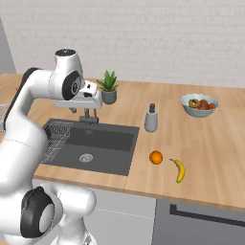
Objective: Put the colander in the sink, put the orange, apple, banana in the colander, and turn on the sink faucet and pour water over the colander.
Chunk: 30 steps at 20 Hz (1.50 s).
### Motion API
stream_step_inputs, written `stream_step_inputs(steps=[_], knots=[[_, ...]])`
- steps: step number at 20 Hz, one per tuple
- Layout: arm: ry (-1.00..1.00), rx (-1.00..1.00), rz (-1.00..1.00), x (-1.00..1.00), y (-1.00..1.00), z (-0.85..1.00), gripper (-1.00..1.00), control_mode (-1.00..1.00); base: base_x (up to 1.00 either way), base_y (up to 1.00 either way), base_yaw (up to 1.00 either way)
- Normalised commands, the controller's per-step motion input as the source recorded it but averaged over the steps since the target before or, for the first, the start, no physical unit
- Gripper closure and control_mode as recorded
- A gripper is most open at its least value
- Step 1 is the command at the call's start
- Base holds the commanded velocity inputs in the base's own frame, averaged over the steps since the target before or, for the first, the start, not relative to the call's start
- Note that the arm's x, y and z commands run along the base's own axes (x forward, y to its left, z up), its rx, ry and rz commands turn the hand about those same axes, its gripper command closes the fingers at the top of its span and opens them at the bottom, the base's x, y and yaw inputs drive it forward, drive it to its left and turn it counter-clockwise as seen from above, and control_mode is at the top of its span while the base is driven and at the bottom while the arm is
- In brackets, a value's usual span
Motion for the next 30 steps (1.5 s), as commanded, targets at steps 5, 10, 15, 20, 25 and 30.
stream_step_inputs(steps=[5, 10, 15, 20, 25, 30], knots=[[0.00, 0.00, 0.00, 0.00, 0.39, -0.03, -1.00, -1.00, 0.00, 0.00, 0.00], [0.00, 0.00, 0.00, 0.00, 0.82, -0.13, -1.00, -1.00, 0.00, 0.00, 0.00], [0.00, 0.04, 0.00, 0.00, 0.77, -0.27, -1.00, -1.00, 0.00, 0.00, 0.00], [0.00, 0.13, 0.00, 0.01, 0.51, -0.42, -1.00, -1.00, 0.00, 0.00, 0.00], [-0.03, 0.11, 0.00, 0.28, 0.33, -0.04, -1.00, -1.00, 0.00, 0.00, 0.00], [0.00, 0.03, 0.00, 0.33, 0.21, 0.00, -1.00, -1.00, 0.00, 0.00, 0.00]])
